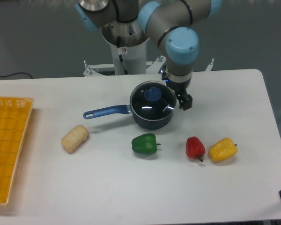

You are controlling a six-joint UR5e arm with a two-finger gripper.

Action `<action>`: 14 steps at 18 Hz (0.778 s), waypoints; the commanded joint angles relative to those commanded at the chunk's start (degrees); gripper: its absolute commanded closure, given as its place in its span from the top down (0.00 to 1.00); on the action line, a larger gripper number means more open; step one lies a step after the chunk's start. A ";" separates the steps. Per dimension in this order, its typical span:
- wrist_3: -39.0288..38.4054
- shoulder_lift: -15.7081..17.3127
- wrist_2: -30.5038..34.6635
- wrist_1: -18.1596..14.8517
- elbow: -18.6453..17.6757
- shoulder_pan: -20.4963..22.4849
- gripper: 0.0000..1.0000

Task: Open the lid
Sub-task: 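Move the gripper over the saucepan and lower it to the lid knob, then close the gripper on the blue knob of the glass lid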

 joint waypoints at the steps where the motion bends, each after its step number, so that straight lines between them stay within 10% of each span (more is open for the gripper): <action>1: 0.00 0.53 -0.09 0.00 -0.61 -0.09 1.00; 14: -1.67 2.99 -0.70 5.70 -6.59 -1.32 1.00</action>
